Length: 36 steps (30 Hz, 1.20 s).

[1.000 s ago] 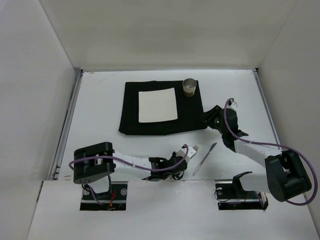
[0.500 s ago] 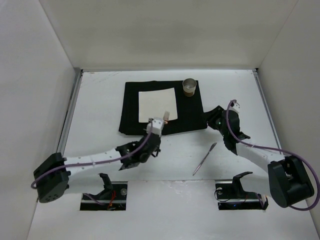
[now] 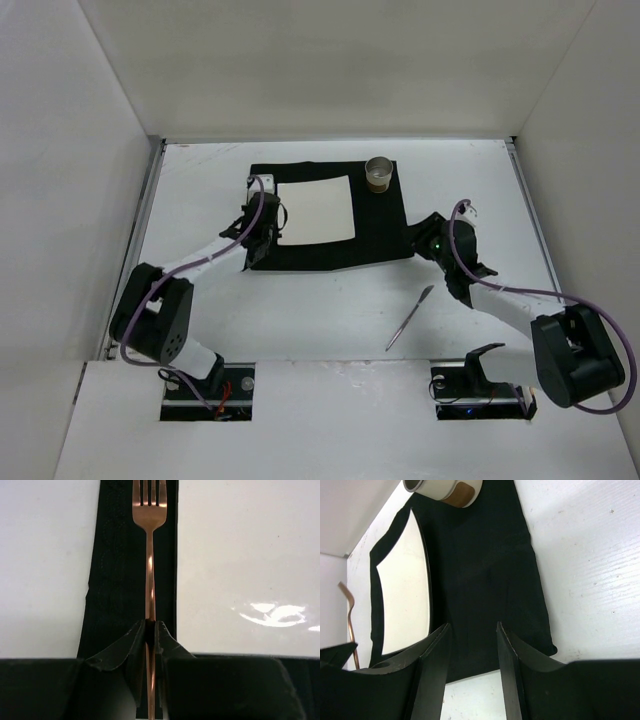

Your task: Set the dinner table for one person

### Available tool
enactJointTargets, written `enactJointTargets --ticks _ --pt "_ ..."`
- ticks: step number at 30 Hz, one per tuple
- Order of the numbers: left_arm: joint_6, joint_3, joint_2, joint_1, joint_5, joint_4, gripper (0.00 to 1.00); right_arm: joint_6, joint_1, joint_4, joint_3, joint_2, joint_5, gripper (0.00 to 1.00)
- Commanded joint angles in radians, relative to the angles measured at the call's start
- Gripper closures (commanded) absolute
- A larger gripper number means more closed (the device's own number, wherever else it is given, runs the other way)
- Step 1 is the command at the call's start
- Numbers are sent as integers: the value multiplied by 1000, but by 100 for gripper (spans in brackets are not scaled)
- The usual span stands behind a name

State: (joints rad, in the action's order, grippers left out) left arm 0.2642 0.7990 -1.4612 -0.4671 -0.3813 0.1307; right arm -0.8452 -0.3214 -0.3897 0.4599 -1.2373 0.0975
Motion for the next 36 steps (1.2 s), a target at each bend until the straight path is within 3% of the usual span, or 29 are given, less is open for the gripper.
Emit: enactJointTargets --ticks 1,9,26,32,36 --pt "-60 101 -49 32 70 30 95 -5 -3 -69 6 -5 -8 52" --pt "-92 192 -194 80 102 -19 95 -8 -5 -69 8 -1 -27 52" --pt "-106 166 -300 83 55 -23 91 -2 -5 -71 11 -19 -18 52" --pt "-85 131 -200 75 19 -23 69 3 -5 -71 13 -19 -16 52" --pt "-76 92 -45 45 7 -8 62 4 -5 -64 14 -14 -16 52"
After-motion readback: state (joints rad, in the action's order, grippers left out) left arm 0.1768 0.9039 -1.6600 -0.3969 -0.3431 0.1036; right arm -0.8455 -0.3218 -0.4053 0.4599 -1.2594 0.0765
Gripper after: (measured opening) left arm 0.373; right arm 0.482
